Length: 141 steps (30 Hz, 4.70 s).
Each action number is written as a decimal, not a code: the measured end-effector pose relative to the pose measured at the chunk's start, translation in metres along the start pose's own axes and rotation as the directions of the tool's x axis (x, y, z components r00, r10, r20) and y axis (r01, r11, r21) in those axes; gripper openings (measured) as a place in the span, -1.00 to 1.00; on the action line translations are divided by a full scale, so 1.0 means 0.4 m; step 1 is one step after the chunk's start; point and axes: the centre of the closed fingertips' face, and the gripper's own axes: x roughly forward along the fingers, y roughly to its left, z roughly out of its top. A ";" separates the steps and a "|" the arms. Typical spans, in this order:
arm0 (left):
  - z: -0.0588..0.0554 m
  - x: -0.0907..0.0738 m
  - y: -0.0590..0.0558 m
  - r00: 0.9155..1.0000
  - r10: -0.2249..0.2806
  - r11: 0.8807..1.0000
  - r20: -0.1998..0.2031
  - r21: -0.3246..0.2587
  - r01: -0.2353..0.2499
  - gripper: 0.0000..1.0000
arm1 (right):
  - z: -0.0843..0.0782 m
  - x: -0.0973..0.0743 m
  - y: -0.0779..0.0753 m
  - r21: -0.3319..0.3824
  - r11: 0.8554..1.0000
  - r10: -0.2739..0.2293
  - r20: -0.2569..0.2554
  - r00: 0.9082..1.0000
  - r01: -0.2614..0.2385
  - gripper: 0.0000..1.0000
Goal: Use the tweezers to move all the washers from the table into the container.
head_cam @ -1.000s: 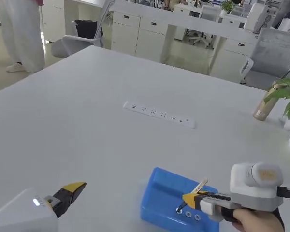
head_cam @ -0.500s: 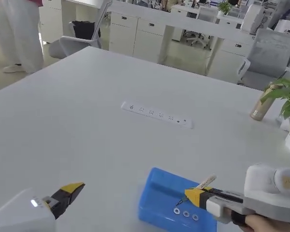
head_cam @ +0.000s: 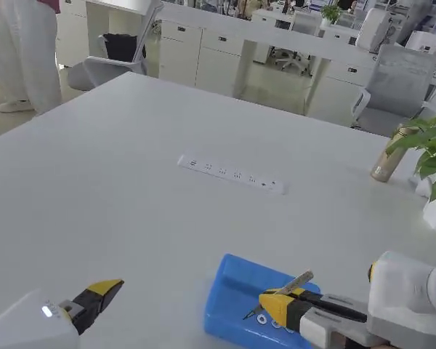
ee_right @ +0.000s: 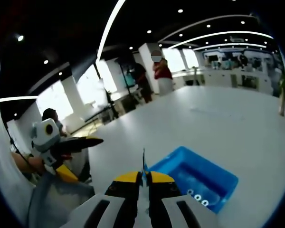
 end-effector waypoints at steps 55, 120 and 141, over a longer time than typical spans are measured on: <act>-0.003 -0.002 0.004 1.000 0.008 1.000 -0.006 0.010 -0.008 0.72 | -0.194 0.059 0.049 -0.309 0.944 0.007 -0.326 0.945 -0.113 -0.96; -0.005 -0.004 0.008 1.000 0.012 1.000 -0.009 0.009 -0.012 0.66 | 0.003 0.054 -0.109 -0.117 0.991 -0.076 -0.147 0.986 0.059 -0.94; -0.002 -0.007 0.017 1.000 0.026 1.000 0.001 -0.011 -0.026 0.65 | -0.119 0.073 0.003 -0.122 0.993 -0.033 -0.192 0.981 0.010 -0.95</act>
